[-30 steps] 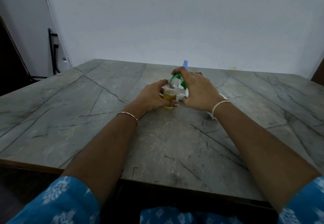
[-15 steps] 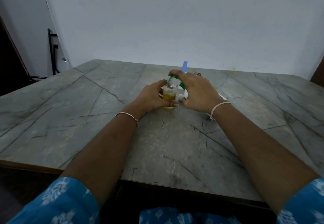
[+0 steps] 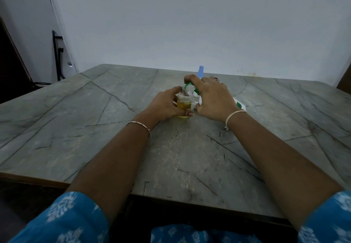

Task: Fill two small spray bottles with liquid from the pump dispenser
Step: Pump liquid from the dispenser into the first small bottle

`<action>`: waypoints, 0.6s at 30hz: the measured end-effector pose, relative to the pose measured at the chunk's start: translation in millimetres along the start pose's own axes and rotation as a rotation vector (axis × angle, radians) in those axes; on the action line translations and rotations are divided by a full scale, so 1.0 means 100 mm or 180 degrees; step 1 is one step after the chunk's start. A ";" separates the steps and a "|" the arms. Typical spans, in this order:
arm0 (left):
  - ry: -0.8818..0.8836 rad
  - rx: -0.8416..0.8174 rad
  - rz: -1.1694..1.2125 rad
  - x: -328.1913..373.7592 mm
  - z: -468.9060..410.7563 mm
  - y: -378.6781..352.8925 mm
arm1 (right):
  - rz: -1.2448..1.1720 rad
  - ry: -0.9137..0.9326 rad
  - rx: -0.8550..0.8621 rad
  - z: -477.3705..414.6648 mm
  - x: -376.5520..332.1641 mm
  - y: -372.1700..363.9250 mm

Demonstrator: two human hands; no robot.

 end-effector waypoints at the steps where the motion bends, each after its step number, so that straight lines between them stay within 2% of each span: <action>1: -0.0006 -0.0002 0.0022 0.00 0.01 0.00 | 0.0000 0.0003 -0.0013 0.01 0.00 0.00; 11: 0.0037 -0.0029 0.0092 -0.02 -0.01 0.00 | -0.0014 0.0052 -0.0153 0.03 0.04 -0.04; 18: 0.0006 -0.0014 0.0042 0.03 0.03 0.01 | 0.0009 -0.0039 -0.0051 0.03 -0.01 0.02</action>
Point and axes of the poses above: each hand's wrist, its own z-axis away from the middle knuckle, its own y-axis out of the back of the hand, x = y × z, the point moved 9 cm from there along -z, towards the middle knuckle, and after that the axes turned 7 degrees about y, right-handed, at the moved point
